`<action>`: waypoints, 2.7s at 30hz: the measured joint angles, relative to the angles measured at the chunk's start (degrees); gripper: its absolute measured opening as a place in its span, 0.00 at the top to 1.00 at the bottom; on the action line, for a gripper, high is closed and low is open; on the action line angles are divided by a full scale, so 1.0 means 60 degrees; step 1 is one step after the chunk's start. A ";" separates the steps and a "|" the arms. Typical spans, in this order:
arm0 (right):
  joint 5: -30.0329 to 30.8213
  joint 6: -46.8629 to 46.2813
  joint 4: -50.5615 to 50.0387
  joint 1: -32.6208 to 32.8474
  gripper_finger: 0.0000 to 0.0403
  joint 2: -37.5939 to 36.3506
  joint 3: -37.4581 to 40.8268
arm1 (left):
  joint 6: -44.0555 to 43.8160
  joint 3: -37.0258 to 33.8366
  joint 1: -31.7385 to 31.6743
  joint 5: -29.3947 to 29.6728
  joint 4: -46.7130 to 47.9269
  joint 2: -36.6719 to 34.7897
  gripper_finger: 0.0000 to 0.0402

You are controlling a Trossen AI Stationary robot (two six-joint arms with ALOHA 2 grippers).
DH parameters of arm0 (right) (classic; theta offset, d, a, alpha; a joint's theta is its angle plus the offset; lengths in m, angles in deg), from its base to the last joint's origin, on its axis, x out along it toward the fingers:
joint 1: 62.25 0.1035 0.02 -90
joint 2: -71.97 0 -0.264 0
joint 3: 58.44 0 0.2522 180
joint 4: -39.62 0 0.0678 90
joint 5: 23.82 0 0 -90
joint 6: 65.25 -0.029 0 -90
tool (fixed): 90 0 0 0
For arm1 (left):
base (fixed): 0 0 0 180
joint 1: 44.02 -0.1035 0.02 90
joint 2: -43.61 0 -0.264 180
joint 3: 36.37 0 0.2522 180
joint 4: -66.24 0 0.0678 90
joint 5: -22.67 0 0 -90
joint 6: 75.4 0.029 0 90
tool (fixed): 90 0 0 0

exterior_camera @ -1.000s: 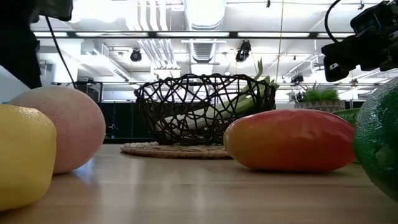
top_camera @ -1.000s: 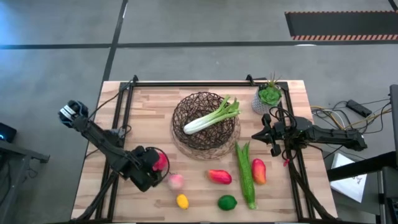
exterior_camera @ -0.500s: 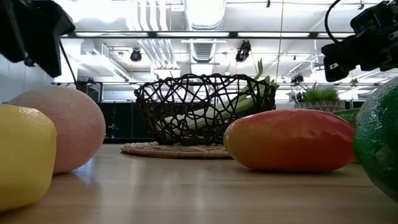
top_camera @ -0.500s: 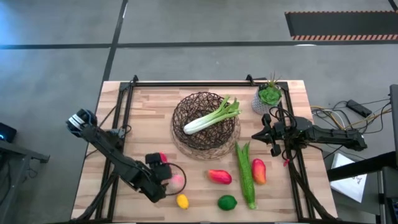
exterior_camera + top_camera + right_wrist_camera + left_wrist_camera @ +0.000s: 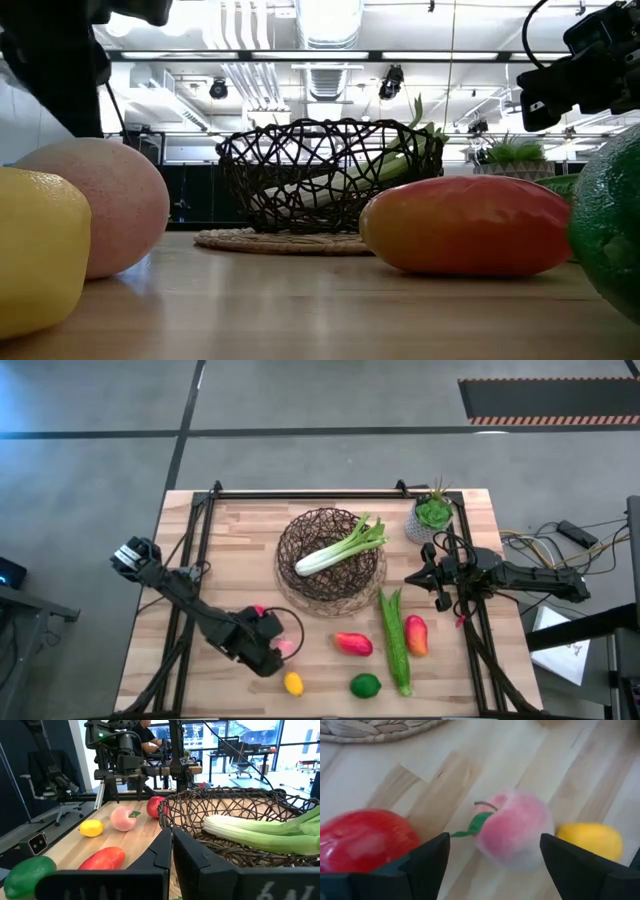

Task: Build produce basket
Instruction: Put the pink peach into the black mesh basket

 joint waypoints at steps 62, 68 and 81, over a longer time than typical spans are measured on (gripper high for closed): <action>0.0000 -0.0001 0.0000 -0.0002 0.98 0.0007 0.0000 | 1.1630 0.1995 -0.5098 0.1058 -0.6895 0.1946 0.27; 0.0002 -0.0001 0.0000 0.0002 0.98 0.0013 0.0000 | 1.1947 0.1924 -0.6065 0.0351 -0.7714 0.3047 0.27; 0.0000 -0.0001 0.0000 0.0002 0.98 0.0015 0.0000 | 1.0987 0.1887 -0.6557 0.0092 -0.7849 0.3825 0.10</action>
